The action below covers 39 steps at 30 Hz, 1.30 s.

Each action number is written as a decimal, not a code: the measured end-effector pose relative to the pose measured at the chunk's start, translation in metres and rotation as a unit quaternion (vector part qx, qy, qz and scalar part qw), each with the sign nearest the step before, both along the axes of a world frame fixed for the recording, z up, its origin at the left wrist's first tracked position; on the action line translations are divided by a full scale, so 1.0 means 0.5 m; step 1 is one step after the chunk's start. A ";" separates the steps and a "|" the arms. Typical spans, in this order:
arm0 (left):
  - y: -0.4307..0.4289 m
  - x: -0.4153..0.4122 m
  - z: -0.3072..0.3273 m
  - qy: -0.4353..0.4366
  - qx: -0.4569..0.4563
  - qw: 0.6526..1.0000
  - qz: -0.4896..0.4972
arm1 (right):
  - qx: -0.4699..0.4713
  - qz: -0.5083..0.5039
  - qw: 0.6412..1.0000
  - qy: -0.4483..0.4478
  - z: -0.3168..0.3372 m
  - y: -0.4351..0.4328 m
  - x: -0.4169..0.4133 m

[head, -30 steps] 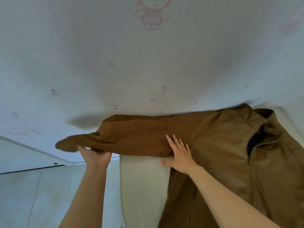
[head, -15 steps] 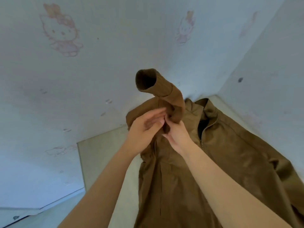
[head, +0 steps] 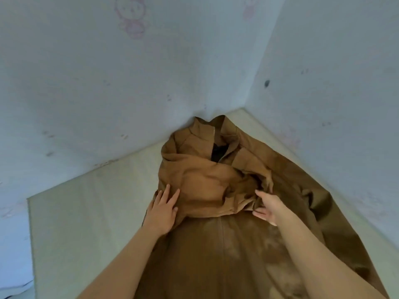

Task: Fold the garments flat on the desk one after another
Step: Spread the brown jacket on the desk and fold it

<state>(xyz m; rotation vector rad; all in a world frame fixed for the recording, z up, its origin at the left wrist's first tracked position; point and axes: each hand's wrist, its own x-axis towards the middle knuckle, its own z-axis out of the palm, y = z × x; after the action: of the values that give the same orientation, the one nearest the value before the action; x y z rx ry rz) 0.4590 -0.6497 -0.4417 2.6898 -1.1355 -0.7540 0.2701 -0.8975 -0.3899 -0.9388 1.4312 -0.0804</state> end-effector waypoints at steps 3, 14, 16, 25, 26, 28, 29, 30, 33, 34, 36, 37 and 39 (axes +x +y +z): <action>-0.017 0.003 -0.003 -0.037 0.020 0.999 0.014 | 0.012 0.202 0.971 0.131 -0.013 -0.008 -0.009; -0.111 0.180 0.090 -0.122 -0.211 0.969 0.044 | -0.223 0.433 0.872 -0.057 0.057 -0.036 0.186; -0.136 0.210 0.094 -0.166 -0.176 0.968 -0.062 | -0.263 0.480 0.836 -0.034 0.021 -0.030 0.208; -0.221 0.306 0.077 -0.120 0.033 0.974 -0.188 | -0.448 0.503 0.706 0.218 -0.075 -0.075 0.234; -0.223 0.325 0.076 -0.135 0.045 0.968 -0.207 | -0.458 0.513 0.684 0.243 -0.075 -0.096 0.223; -0.227 0.358 0.076 -0.151 0.050 0.966 -0.205 | -0.446 0.544 0.663 0.257 -0.071 -0.129 0.203; -0.230 0.369 0.076 -0.151 0.051 0.968 -0.192 | -0.441 0.562 0.652 0.254 -0.069 -0.140 0.193; -0.235 0.379 0.075 -0.147 0.049 0.971 -0.180 | -0.436 0.580 0.642 0.250 -0.068 -0.148 0.187; -0.253 0.408 0.068 -0.139 0.045 0.968 -0.203 | -0.397 0.600 0.669 0.186 -0.048 -0.168 0.181; -0.258 0.418 0.068 -0.143 0.053 0.961 -0.230 | -0.381 0.578 0.707 0.145 -0.032 -0.173 0.179; -0.262 0.437 0.068 -0.130 0.043 0.953 -0.271 | -0.416 0.486 0.763 0.087 0.005 -0.184 0.166; -0.264 0.443 0.067 -0.108 0.021 0.955 -0.274 | -0.476 0.435 0.758 0.091 0.020 -0.192 0.156; -0.272 0.439 0.082 -0.049 -0.043 0.968 -0.240 | -0.599 0.346 0.710 0.134 0.042 -0.212 0.129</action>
<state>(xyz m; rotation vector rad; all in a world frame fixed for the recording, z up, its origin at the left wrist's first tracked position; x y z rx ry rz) 0.6787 -0.7857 -0.4006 2.4228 -1.8352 -0.6110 0.3344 -1.0033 -0.3689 -2.6203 1.0684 -0.3495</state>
